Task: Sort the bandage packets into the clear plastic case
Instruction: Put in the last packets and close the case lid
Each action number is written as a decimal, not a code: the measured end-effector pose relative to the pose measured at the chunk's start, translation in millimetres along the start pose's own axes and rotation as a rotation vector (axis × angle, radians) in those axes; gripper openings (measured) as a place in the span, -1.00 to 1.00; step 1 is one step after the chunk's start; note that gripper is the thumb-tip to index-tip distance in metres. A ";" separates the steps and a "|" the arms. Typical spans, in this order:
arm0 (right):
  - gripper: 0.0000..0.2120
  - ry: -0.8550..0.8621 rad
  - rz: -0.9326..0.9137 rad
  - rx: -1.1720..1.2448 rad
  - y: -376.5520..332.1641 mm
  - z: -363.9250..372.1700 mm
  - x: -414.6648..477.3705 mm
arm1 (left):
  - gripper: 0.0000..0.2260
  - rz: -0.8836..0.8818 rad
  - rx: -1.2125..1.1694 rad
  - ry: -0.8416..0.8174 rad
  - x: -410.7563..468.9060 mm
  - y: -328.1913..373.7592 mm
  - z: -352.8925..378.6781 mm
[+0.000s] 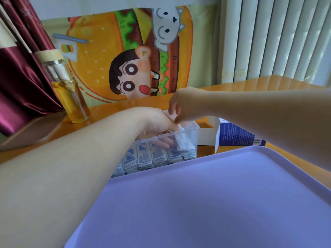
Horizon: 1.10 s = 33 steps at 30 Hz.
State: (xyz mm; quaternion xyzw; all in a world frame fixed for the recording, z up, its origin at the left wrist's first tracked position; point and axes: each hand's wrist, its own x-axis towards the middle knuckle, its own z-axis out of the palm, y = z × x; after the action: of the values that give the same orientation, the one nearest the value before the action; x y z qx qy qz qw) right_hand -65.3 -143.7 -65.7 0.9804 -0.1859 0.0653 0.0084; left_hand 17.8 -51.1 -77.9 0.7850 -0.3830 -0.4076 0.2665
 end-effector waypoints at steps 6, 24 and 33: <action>-0.78 0.091 0.047 -0.006 3.5 -3.5 0.3 | -0.79 -0.029 0.004 0.047 2.1 1.7 -1.0; -0.71 0.150 0.512 0.879 9.9 -4.2 8.8 | -0.90 0.293 -0.219 0.768 -20.7 -15.4 -61.1; -0.44 -0.021 0.712 1.158 7.1 11.3 36.7 | -0.73 -0.169 -0.643 0.595 0.3 -90.9 -87.9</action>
State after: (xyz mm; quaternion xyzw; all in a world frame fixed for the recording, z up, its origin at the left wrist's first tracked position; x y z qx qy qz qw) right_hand -32.6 -164.0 -72.2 0.7064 -0.4327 0.1436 -0.5415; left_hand 127.0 9.3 -98.2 0.7739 -0.0780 -0.2827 0.5614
